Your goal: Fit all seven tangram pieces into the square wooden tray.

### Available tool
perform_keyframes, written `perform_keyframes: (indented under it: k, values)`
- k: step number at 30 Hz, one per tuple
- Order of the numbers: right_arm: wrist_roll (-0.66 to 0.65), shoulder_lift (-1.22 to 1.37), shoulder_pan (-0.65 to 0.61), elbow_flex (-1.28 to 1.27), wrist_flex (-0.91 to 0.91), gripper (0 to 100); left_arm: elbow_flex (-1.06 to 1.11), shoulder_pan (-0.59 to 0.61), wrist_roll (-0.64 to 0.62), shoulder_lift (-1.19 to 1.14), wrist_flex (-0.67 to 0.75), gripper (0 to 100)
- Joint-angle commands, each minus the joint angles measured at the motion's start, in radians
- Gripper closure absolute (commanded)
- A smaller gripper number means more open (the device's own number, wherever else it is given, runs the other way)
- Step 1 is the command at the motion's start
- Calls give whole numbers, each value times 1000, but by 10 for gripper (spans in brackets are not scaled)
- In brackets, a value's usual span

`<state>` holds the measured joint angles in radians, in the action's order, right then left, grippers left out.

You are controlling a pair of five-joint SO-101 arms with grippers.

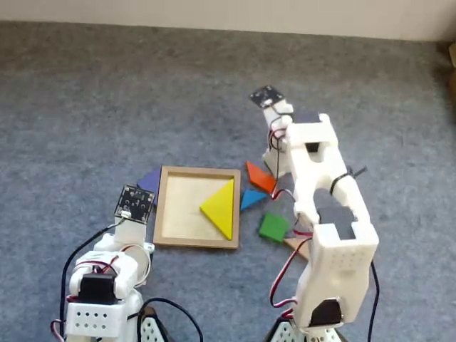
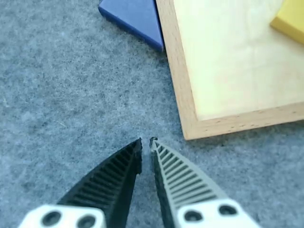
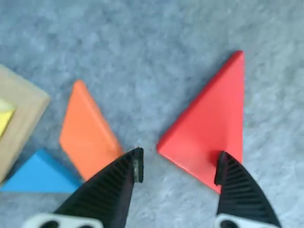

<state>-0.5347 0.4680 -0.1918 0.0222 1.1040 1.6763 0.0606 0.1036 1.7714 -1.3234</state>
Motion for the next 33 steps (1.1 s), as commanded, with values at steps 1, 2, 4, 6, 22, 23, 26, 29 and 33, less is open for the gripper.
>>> perform_keyframes:
  k: [1,2,4,6,22,23,26,29,33]
  values:
    - [8,77,22,97,30,760,21,10,0,41,0,949]
    - [8,88,22,119,45,759,21,10,0,41,0,949]
    - [9,96,22,159,84,756,21,10,0,41,0,949]
    - [11,96,21,193,124,752,21,10,0,41,0,949]
    - [12,96,19,242,99,687,21,10,0,41,0,949]
    - [12,93,19,243,104,687,21,10,0,41,0,949]
    - [14,91,18,246,140,687,21,10,0,41,0,949]
    - [14,96,15,289,147,687,21,10,0,41,0,949]
    - [14,94,19,325,147,686,21,10,0,41,0,949]
